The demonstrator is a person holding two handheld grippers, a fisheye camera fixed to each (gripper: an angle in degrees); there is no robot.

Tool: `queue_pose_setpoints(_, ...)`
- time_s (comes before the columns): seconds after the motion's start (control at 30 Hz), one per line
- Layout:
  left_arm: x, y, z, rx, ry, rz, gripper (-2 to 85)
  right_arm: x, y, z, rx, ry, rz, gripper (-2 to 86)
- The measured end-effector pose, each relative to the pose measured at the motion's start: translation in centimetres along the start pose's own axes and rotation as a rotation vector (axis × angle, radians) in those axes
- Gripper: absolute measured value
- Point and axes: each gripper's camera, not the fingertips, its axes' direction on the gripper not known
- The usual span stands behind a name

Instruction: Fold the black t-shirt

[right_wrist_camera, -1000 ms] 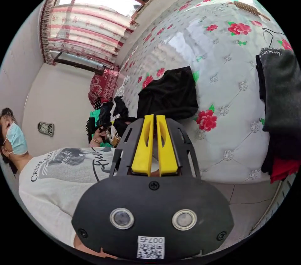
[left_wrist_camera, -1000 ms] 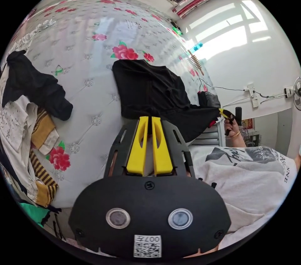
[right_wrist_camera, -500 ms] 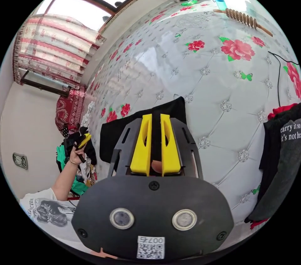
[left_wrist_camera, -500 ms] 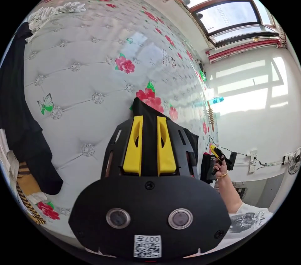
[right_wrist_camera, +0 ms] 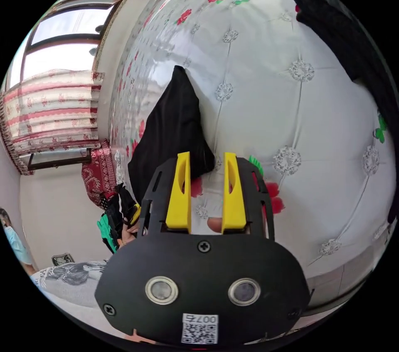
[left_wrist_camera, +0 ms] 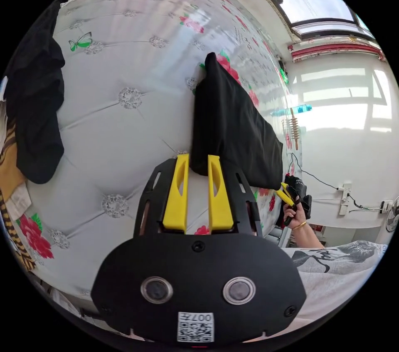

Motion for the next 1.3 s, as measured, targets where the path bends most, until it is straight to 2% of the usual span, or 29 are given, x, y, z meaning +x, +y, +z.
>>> queue_pose_setpoints(0.1, -0.1, 0.3, -0.5, 0.014, -0.029, 0.022, 7.7, -3.5, -0.5, 2.4, -0.038, 0.054, -0.054, 4.1)
queue_pose_setpoints(0.2, -1.3, 1.6, -1.0, 0.022, -0.027, -0.006, 7.2, -9.0, -0.4, 3.8, -0.017, 0.091, -0.198, 2.0)
queue_pose_setpoints(0.33, -4.3, 3.7, -2.1, 0.04, -0.019, -0.077, 6.5, -22.8, 2.0, 6.3, -0.069, 0.121, -0.655, 0.8)
queue_pose_setpoints(0.47, -6.5, 4.9, -2.8, 0.07, -0.005, -0.12, 6.4, -36.5, 9.6, 13.3, -0.191, 0.151, -1.152, 0.8)
queue_pose_setpoints(0.57, -7.6, 5.3, -2.9, 0.096, 0.048, -0.151, 6.4, -41.3, 15.8, 21.2, -0.332, 0.087, -1.322, 1.3)
queue_pose_setpoints(0.63, -7.9, 5.3, -2.7, 0.111, 0.084, -0.154, 6.6, -42.1, 18.9, 26.6, -0.393, 0.082, -1.333, 2.1)
queue_pose_setpoints(0.77, -7.6, 4.7, -1.9, 0.1, 0.138, -0.128, 7.3, -41.0, 22.3, 36.1, -0.57, 0.107, -1.202, 4.3)
queue_pose_setpoints(0.9, -7.1, 3.3, -0.8, 0.071, 0.173, -0.061, 7.9, -39.5, 22.3, 36.6, -0.558, 0.07, -1.097, 5.7)
queue_pose_setpoints(1.03, -6.8, 1.1, 0.0, 0.065, 0.195, -0.037, 8.1, -37.3, 21.2, 34.1, -0.401, 0.154, -1.049, 7.2)
queue_pose_setpoints(1.3, -4.7, -5.7, -1.1, 0.118, 0.115, 0.04, 11.2, -38.3, 28.9, 38.5, -0.42, 0.334, -1.296, 9.4)
